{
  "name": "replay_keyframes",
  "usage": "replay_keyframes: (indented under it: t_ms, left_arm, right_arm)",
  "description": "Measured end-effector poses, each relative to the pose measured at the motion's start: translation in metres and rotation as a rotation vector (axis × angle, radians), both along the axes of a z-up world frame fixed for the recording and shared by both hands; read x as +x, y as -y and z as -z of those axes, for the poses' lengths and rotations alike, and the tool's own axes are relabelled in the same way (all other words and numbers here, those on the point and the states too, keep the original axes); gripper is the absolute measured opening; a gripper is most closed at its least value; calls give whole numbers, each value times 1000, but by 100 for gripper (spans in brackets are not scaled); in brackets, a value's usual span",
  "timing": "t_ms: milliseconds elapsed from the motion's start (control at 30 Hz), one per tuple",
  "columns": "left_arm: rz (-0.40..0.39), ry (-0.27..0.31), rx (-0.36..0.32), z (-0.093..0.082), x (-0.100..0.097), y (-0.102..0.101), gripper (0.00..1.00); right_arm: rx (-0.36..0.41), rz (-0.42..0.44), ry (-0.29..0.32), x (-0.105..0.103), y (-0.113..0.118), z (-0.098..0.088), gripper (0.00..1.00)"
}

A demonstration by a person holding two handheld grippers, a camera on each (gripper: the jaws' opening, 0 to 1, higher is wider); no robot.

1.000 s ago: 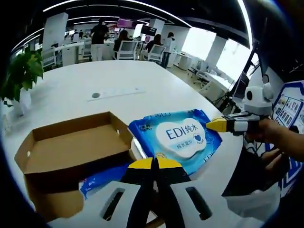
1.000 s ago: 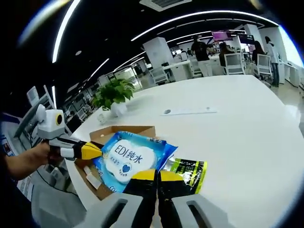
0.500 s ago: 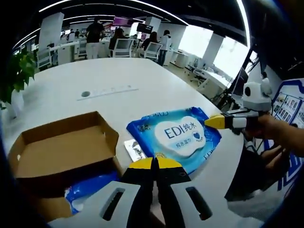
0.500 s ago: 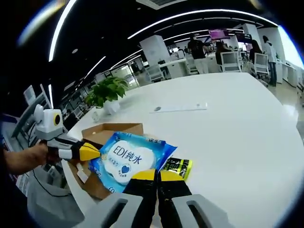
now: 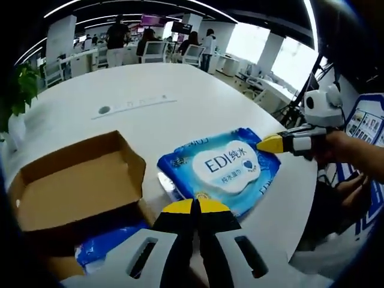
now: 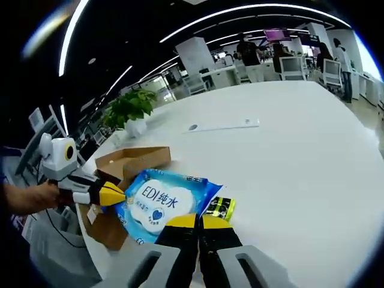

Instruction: Operate the shoe box by opening the lid, removing the specified soft item, and placing it in the target area until the item is outside and the box remains undamaged.

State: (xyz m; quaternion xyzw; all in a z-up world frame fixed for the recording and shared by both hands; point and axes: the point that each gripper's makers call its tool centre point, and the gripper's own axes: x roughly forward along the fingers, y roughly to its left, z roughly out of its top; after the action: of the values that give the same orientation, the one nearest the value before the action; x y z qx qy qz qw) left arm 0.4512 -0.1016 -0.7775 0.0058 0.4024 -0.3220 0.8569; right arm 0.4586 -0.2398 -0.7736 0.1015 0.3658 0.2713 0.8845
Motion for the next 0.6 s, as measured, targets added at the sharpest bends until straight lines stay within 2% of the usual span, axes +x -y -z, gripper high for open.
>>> replay_keyframes:
  t_ms: [233,433,600]
  left_arm:
    - [59,-3,72,15,3,1,0]
    - [107,20,129,19,4,3,0]
    - [176,60,220,23,2,2,0]
  right_arm:
    - [-1,-13,-30,5,0,18,0]
    - [5,-11,-46,9,0,28,0]
    - [8,-15,-60,8,-3,39,0]
